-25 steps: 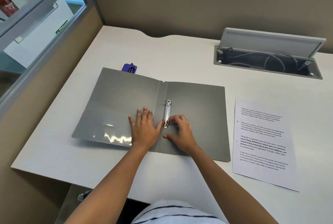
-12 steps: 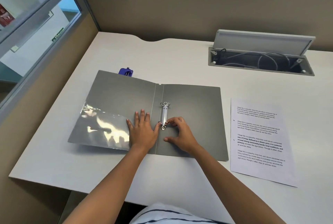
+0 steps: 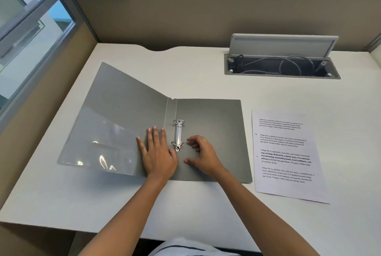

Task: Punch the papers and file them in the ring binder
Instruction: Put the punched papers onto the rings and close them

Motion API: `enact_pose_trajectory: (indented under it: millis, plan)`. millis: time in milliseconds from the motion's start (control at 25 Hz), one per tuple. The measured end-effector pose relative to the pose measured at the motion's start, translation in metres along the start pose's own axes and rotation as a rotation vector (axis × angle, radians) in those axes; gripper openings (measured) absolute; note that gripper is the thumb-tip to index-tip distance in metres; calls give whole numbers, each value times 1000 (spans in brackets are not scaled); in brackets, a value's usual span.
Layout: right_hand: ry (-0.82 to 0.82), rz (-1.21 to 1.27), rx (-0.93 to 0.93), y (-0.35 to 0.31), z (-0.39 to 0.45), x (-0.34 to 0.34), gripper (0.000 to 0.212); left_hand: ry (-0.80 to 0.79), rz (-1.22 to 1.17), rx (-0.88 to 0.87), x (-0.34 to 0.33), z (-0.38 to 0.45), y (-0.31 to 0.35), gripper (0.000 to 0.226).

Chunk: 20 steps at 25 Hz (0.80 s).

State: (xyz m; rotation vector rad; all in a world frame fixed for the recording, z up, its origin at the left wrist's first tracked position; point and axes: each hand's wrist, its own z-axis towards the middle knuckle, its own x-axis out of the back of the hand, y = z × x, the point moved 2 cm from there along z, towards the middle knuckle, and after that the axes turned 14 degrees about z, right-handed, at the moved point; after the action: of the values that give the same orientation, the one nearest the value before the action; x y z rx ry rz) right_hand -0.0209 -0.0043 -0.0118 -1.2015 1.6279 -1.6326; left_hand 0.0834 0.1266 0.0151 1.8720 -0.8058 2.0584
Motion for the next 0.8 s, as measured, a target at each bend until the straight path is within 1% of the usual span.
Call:
enact_pose_trajectory:
  millis: [120, 200, 280, 360, 400, 480, 560, 640, 720, 800]
  plan:
    - [61, 42, -42, -3, -2, 16, 55, -14, -43, 20, 16, 4, 18, 75]
    - [134, 71, -53, -6, -6, 33, 48, 15, -99, -26, 25, 6, 35, 74]
    - [250, 104, -44, -6, -13, 61, 43, 34, -200, -112, 34, 6, 58, 74]
    - [389, 122, -50, -5, -24, 94, 41, 18, -277, -235, 42, 4, 85, 76]
    - [468, 122, -60, -3, -31, 112, 41, -7, -304, -308, 47, 3, 100, 79]
    - [637, 100, -99, 4, -49, 148, 45, -106, -358, -458, 54, 3, 128, 87]
    - [799, 21, -168, 17, -67, 181, 55, -207, -379, -608, 60, 0, 154, 96]
    - [925, -114, -330, 29, -84, 210, 76, -272, -350, -759, 62, -6, 178, 104]
    - [982, -226, -535, 36, -99, 231, 103, -319, -284, -868, 60, -12, 197, 111]
    - [975, -299, -655, 37, -109, 241, 122, -341, -195, -916, 55, -16, 209, 115]
